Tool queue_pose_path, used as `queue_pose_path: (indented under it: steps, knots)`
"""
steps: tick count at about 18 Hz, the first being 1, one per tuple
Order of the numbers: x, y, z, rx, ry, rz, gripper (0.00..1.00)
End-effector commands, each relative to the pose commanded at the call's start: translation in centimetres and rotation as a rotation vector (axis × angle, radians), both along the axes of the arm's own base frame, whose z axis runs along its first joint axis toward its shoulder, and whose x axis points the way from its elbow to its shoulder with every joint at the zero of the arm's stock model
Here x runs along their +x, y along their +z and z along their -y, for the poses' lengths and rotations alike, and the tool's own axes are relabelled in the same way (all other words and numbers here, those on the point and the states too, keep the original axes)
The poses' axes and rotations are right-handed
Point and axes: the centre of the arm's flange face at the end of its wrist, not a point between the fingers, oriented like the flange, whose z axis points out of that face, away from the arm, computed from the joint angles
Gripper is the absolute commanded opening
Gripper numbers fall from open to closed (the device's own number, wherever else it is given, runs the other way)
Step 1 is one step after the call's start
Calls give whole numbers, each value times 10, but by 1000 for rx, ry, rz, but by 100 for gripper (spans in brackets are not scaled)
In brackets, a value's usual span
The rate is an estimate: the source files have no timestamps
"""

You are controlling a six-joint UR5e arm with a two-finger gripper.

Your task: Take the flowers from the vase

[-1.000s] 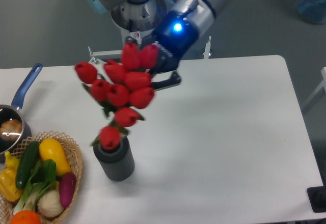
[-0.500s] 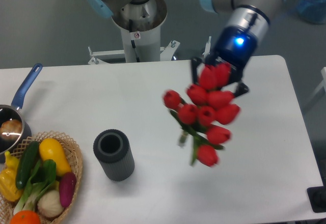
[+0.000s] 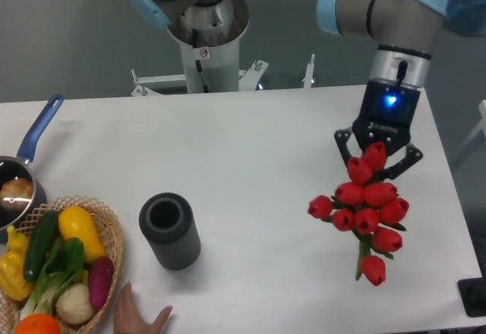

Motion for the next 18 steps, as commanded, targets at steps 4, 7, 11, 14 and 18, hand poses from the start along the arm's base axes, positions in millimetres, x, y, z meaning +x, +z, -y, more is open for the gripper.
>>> queue_pose_path:
  steps: [4,7,11,14,18]
  knots:
    - [1,-21,1,-147,27,-18,16]
    - [-1,-30,4,-303,20,-34,16]
    - [9,-38,-34,-499,-53,-94,19]
    - [14,-41,-41,-562,-73,-95,18]
    - [11,-35,-43,-590,-104,-52,19]
